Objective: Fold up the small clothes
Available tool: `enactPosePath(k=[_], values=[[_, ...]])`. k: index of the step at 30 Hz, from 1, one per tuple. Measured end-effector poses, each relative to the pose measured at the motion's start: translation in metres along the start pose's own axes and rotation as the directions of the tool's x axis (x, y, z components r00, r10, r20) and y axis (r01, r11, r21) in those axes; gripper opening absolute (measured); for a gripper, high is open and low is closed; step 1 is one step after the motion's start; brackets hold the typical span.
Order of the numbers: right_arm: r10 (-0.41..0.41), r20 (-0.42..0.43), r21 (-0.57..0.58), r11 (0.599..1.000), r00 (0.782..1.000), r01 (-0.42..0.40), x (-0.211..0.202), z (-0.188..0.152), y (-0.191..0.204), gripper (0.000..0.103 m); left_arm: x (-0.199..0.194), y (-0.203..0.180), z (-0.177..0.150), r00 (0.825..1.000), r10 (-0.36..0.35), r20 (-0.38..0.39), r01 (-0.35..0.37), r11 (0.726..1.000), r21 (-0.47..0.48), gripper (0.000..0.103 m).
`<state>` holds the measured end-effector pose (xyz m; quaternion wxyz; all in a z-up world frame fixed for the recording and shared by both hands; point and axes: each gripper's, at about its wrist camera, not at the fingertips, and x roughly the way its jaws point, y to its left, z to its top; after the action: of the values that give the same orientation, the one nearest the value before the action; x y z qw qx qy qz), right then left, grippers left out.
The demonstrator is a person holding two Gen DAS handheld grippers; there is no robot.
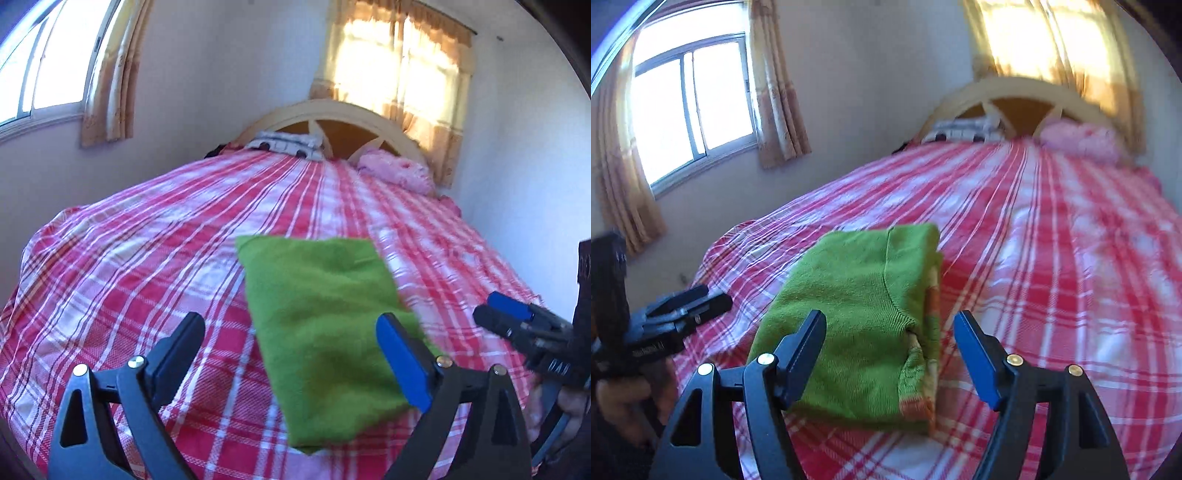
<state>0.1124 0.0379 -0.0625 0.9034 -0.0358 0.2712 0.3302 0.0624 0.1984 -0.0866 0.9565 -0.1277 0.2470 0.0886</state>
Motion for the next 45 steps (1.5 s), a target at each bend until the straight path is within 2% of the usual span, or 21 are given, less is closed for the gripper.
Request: enactPosePath(k=[5, 13, 45], values=[[-0.038, 0.059, -0.048, 0.998, 0.998, 0.041, -0.023, 0.004, 0.011, 0.074, -0.014, -0.011, 0.004, 0.999, -0.017, 0.035, 0.016, 0.999, 0.027, 0.100], [-0.041, 0.073, -0.036, 0.998, 0.996, 0.043, -0.032, -0.001, 0.011, 0.074, -0.020, -0.015, 0.004, 0.998, -0.020, 0.051, 0.018, 0.999, 0.028, 0.100], [-0.049, 0.069, -0.021, 0.999, 0.996, 0.050, -0.038, -0.004, 0.011, 0.075, -0.021, -0.021, 0.003, 0.999, -0.018, 0.046, 0.017, 0.999, 0.032, 0.102]])
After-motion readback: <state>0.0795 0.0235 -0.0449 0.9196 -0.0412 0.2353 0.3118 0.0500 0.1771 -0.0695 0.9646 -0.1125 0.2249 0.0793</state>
